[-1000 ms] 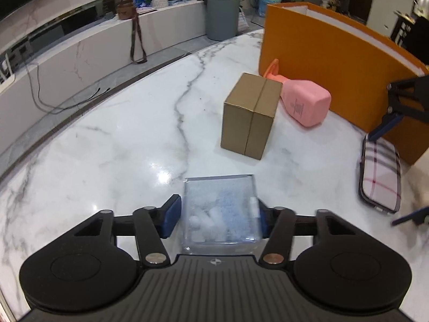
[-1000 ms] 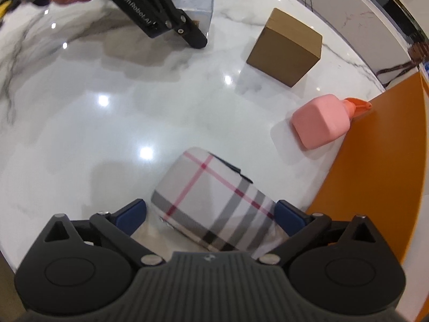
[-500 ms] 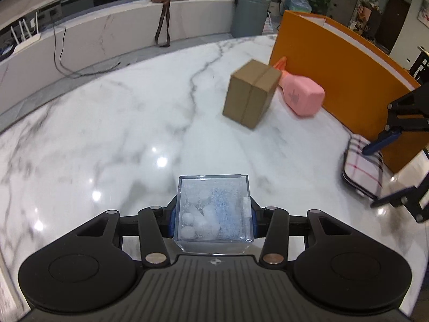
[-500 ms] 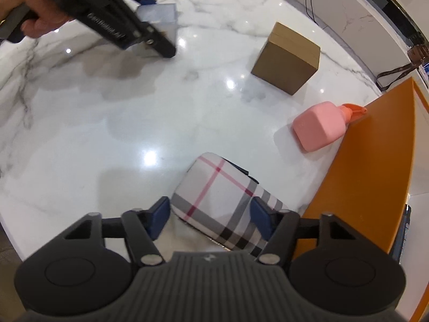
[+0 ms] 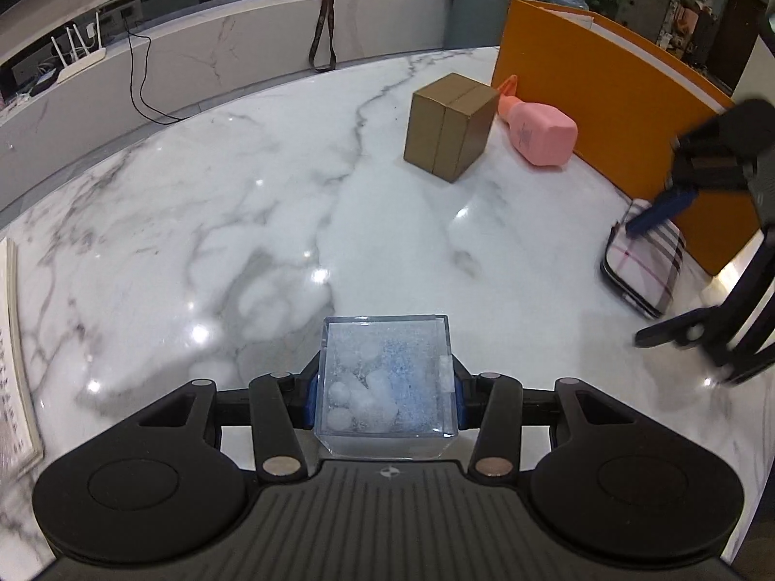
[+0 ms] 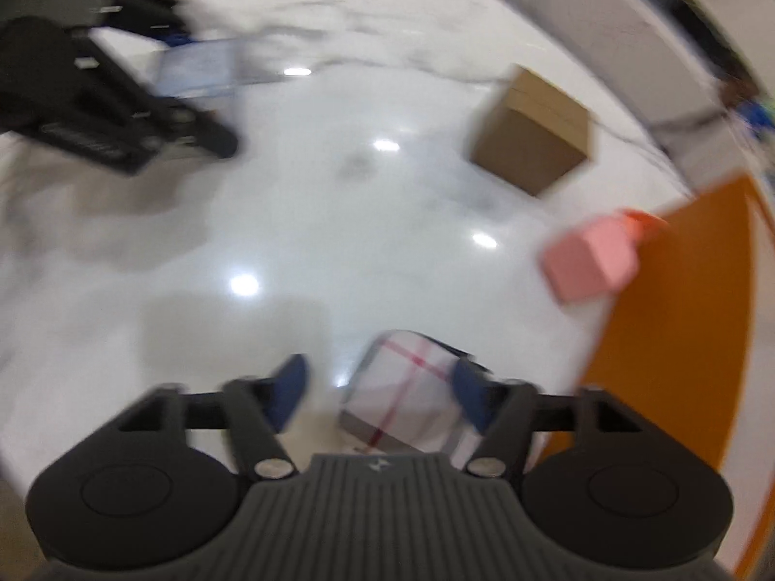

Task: Organize rigid objects
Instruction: 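Grasp the clear cube with the left tool while the right tool grasps the plaid case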

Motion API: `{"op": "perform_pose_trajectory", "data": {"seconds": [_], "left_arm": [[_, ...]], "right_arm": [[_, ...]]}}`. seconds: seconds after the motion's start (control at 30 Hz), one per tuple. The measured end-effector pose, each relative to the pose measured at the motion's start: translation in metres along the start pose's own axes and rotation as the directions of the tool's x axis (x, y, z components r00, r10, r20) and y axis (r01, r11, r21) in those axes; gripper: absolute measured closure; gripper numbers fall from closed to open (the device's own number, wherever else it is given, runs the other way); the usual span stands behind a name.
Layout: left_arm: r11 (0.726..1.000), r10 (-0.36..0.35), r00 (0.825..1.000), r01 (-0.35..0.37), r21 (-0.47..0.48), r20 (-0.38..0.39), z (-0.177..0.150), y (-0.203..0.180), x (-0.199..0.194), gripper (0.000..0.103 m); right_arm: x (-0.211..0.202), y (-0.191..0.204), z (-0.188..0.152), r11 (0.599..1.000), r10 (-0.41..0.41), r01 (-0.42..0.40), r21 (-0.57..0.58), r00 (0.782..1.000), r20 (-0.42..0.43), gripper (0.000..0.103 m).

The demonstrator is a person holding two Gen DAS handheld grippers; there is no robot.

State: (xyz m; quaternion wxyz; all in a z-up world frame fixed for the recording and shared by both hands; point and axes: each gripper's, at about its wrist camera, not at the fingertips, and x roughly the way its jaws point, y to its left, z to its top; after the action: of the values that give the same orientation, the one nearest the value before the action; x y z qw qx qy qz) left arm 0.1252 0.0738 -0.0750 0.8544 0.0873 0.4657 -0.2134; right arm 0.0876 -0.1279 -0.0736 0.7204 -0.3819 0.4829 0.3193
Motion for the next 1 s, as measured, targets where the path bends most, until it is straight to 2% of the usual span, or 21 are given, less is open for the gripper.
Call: {"op": "perform_pose_trajectory", "data": {"seconds": [0.07, 0.23, 0.33, 0.43, 0.5, 0.6, 0.67, 0.8, 0.9, 0.97, 1.0], "left_arm": [[1.0, 0.001, 1.0, -0.001, 0.019, -0.006, -0.001, -0.001, -0.001, 0.05], [1.0, -0.01, 1.0, 0.01, 0.008, -0.012, 0.003, 0.004, 0.0, 0.05], [1.0, 0.0, 1.0, 0.001, 0.025, -0.025, 0.005, 0.005, 0.001, 0.05], [0.999, -0.006, 1.0, 0.006, 0.042, -0.016, 0.003, 0.007, 0.001, 0.05], [0.999, -0.013, 1.0, 0.014, 0.045, -0.016, 0.003, 0.008, 0.001, 0.05], [0.998, -0.014, 1.0, 0.015, 0.059, -0.019, 0.004, 0.008, 0.001, 0.05], [0.997, -0.012, 1.0, 0.013, 0.074, -0.021, 0.004, 0.007, 0.001, 0.05], [0.996, -0.018, 1.0, 0.02, 0.086, -0.021, 0.003, 0.007, 0.0, 0.05], [0.996, -0.018, 1.0, 0.019, 0.091, -0.018, 0.003, 0.007, 0.0, 0.05], [0.995, -0.013, 1.0, 0.015, 0.1, -0.018, 0.003, 0.005, 0.001, 0.05], [0.995, -0.011, 1.0, 0.013, 0.1, -0.019, 0.003, 0.005, 0.001, 0.05]], "right_arm": [[-0.007, -0.006, -0.005, 0.997, -0.002, 0.002, -0.078, 1.0, 0.005, 0.019], [-0.001, -0.016, -0.013, 0.969, -0.031, -0.006, -0.248, 0.989, -0.142, 0.019], [0.008, -0.01, -0.011, 0.896, -0.066, -0.056, -0.441, 0.964, -0.256, 0.019], [0.015, -0.013, -0.006, 0.834, -0.06, -0.128, -0.537, 0.946, -0.32, 0.019], [0.019, -0.017, -0.001, 0.814, -0.024, -0.168, -0.555, 0.947, -0.321, 0.021], [0.028, -0.022, 0.006, 0.816, 0.043, -0.215, -0.537, 0.948, -0.314, 0.026], [0.034, -0.021, 0.005, 0.801, 0.037, -0.237, -0.551, 0.936, -0.349, 0.025], [0.036, -0.027, 0.006, 0.786, 0.047, -0.258, -0.561, 0.931, -0.363, 0.022], [0.036, -0.035, 0.005, 0.784, 0.086, -0.284, -0.552, 0.93, -0.357, 0.02], [0.034, -0.041, 0.004, 0.797, 0.104, -0.283, -0.533, 0.935, -0.34, 0.022], [0.032, -0.044, 0.002, 0.801, 0.113, -0.283, -0.527, 0.937, -0.331, 0.03]]}}
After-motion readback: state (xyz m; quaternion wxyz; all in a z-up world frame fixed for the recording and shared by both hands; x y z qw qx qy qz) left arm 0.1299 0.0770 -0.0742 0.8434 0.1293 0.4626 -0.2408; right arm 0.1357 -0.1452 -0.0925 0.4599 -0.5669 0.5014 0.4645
